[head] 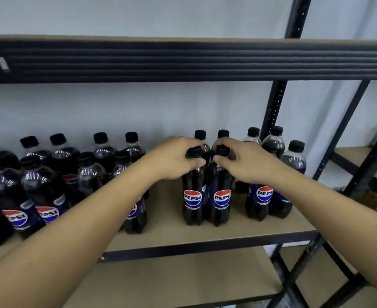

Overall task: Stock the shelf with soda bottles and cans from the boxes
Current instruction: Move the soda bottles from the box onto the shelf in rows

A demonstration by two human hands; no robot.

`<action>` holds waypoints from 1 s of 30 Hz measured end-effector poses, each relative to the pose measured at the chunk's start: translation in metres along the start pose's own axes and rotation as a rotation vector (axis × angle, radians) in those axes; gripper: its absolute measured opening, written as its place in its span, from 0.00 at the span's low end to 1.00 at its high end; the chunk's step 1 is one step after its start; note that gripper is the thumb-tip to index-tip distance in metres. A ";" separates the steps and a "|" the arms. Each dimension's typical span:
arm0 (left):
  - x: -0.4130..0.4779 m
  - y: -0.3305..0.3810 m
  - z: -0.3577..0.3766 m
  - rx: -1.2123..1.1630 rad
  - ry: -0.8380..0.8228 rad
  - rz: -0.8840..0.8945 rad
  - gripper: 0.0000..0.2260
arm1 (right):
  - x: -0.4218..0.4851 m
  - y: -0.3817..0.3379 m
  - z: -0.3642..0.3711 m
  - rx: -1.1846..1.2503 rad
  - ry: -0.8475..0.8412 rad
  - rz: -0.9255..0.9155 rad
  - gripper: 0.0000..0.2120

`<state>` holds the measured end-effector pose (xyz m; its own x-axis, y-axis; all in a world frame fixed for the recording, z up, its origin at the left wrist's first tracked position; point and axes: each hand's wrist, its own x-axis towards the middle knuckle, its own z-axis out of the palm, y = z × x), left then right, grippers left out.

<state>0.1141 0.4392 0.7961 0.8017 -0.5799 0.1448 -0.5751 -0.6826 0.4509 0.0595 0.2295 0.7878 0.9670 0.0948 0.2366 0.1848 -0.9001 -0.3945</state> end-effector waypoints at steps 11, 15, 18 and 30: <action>-0.032 -0.002 -0.017 0.197 0.047 -0.059 0.14 | 0.003 -0.019 0.011 0.027 -0.010 -0.141 0.19; -0.036 -0.004 -0.021 0.216 0.036 -0.063 0.14 | 0.007 -0.019 0.017 0.000 0.024 -0.165 0.19; -0.036 -0.005 -0.023 0.213 0.021 -0.074 0.16 | 0.009 -0.017 0.021 -0.030 0.055 -0.176 0.18; -0.036 -0.015 -0.027 0.204 0.015 -0.067 0.11 | 0.012 -0.017 0.024 0.045 0.046 -0.203 0.20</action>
<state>0.0980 0.4824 0.8084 0.8407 -0.5245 0.1343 -0.5403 -0.7962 0.2724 0.0724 0.2564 0.7764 0.9002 0.2523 0.3550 0.3839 -0.8446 -0.3732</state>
